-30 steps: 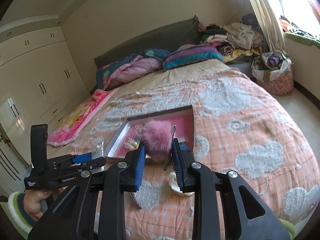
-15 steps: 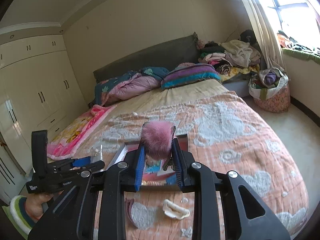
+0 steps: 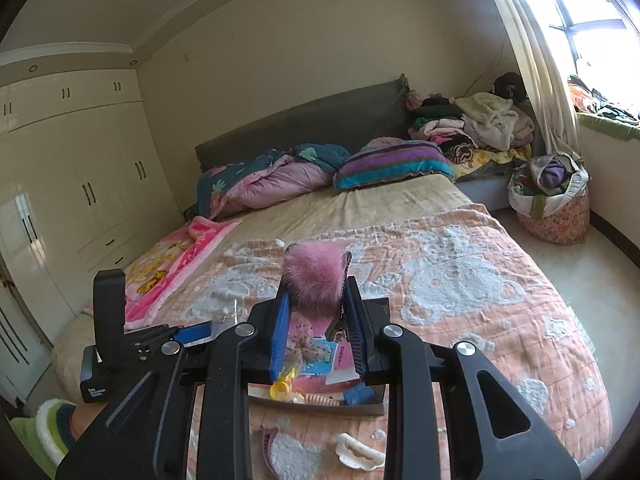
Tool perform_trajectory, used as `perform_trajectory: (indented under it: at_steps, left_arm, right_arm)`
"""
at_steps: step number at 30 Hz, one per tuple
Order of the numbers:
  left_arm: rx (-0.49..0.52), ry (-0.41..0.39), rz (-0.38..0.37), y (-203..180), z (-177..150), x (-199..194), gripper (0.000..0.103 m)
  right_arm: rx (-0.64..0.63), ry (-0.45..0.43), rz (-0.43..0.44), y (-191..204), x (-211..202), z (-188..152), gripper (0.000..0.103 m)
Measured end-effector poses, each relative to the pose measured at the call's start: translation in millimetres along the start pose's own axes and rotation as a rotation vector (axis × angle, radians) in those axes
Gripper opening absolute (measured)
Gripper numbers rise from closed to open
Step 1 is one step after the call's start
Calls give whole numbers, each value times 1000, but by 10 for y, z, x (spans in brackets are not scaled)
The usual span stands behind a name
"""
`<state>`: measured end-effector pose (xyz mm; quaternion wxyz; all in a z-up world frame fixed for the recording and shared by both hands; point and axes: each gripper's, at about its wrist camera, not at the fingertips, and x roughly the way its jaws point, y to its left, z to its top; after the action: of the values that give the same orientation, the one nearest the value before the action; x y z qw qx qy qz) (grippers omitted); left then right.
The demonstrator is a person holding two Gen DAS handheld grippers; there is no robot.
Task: Organize jewelry
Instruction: 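Carry the earring card over the box while the right tool carries the pompom clip there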
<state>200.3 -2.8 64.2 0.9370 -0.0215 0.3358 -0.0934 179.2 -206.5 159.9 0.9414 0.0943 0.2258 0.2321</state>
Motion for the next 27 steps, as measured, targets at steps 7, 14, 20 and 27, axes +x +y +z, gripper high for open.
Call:
perform_trajectory:
  at_steps: [7, 14, 20, 27]
  left_arm:
    - [-19, 22, 17, 179, 16, 157, 42]
    - [-37, 61, 40, 364, -56, 340, 42]
    - [-33, 108, 79, 517, -145, 505, 42]
    - [-44, 143, 84, 611, -306, 651, 42]
  right_arm:
    - [-13, 43, -2, 58, 298, 17, 25]
    - [-10, 102, -25, 22, 643, -44, 25]
    - [-2, 175, -43, -72, 997, -221, 25]
    - [11, 264, -74, -201, 1307, -517, 25]
